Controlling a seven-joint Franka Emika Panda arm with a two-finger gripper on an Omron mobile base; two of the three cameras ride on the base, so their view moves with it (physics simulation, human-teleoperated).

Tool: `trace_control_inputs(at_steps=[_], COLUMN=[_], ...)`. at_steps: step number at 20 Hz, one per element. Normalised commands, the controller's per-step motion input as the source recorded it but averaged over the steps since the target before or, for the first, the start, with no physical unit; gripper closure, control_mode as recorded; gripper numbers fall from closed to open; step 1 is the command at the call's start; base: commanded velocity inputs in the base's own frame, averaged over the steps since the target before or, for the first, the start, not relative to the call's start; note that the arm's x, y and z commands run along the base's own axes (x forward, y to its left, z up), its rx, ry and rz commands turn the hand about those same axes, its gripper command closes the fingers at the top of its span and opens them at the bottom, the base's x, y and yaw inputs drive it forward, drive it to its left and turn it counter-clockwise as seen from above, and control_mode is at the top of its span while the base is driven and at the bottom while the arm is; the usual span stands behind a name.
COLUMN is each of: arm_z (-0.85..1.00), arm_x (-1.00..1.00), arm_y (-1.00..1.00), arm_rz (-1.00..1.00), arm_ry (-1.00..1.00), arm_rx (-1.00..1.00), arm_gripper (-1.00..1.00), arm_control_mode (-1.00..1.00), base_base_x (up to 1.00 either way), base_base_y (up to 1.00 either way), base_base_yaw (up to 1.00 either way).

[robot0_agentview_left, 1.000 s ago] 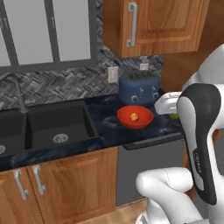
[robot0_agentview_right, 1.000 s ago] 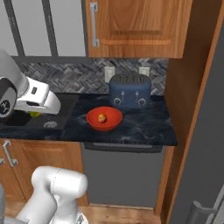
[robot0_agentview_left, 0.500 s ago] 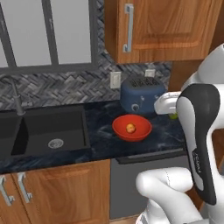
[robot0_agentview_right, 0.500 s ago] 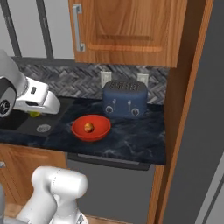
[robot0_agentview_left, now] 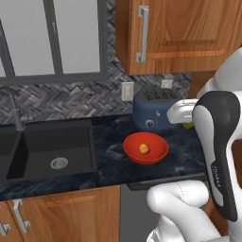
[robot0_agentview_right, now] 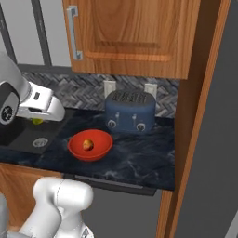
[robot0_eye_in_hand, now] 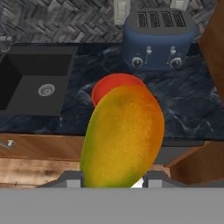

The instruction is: Take the peach, mango, and chicken drumstick from the freezer and place them in the bowl on the counter.

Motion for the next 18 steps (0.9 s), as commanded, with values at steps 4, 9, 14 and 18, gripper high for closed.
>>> trace_control_inputs(at_steps=[4, 9, 14, 18], arm_z=[0.00, 0.00, -0.17, -0.68], arm_x=[0.00, 0.00, 0.20, 0.38], arm_y=[0.00, 0.00, 0.00, -0.05], arm_rz=[0.00, 0.00, -0.01, 0.00], arm_ry=[0.00, 0.00, 0.11, 0.24], arm_rx=[0.00, 0.00, 0.00, 0.00], arm_gripper=[1.00, 1.00, 1.00, 1.00], arm_control_mode=[1.00, 1.00, -1.00, -1.00], base_base_x=[0.50, 0.43, 0.14, 0.00], base_base_y=[0.00, 0.00, 0.00, 0.00], base_base_yaw=[0.00, 0.00, -0.01, 0.00])
